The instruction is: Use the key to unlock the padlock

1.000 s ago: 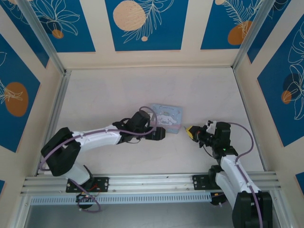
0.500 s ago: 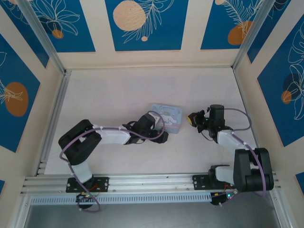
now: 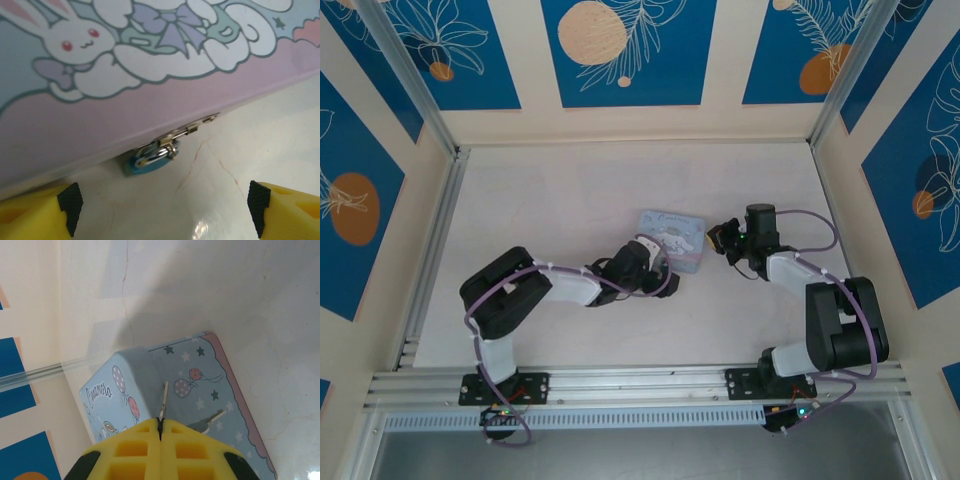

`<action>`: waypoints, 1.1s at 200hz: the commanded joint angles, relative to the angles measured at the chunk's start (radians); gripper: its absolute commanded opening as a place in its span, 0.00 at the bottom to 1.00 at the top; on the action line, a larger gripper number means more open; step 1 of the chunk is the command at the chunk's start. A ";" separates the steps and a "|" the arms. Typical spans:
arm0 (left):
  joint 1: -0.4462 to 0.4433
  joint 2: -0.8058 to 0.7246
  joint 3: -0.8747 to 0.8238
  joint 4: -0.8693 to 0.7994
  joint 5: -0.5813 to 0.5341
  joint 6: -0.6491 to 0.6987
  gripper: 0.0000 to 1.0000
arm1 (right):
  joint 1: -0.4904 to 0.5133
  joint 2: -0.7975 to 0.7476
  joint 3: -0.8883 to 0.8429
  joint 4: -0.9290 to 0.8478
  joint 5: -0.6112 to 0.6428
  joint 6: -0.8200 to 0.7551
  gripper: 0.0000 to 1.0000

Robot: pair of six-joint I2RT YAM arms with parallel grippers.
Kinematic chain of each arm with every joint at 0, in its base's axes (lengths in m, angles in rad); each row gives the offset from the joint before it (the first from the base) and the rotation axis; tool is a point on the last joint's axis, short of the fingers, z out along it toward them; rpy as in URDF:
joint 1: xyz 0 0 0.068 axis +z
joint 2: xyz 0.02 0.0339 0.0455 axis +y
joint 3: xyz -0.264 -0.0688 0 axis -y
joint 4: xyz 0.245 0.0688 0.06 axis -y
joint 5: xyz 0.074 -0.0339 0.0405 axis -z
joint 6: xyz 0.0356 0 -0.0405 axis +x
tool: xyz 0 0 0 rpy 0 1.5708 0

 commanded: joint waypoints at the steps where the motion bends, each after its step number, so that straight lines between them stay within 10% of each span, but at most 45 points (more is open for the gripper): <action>1: -0.027 0.069 0.026 0.084 0.038 -0.014 0.86 | 0.008 0.019 0.030 -0.011 -0.001 -0.030 0.00; 220: -0.017 0.292 -0.008 0.640 -0.054 -0.458 0.77 | -0.005 0.073 0.047 0.016 -0.059 -0.049 0.00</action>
